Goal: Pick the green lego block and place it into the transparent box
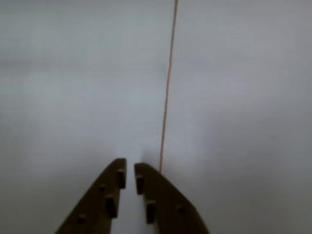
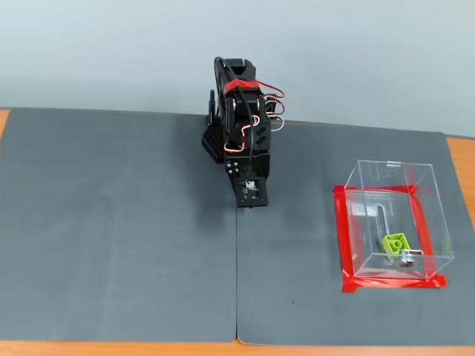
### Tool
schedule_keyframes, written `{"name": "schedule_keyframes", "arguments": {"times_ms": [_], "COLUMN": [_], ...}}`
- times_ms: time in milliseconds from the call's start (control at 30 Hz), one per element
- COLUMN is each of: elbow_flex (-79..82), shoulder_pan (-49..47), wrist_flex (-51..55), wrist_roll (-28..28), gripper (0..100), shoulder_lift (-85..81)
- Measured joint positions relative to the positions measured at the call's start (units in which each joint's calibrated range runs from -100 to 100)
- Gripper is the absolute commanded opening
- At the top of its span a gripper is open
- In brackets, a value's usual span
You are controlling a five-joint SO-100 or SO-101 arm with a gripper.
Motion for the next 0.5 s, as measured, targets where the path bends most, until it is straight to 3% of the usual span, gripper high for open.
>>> {"name": "schedule_keyframes", "arguments": {"times_ms": [500], "elbow_flex": [0.0], "shoulder_pan": [0.7], "wrist_flex": [0.0], "wrist_roll": [0.0], "gripper": [2], "shoulder_lift": [0.0]}}
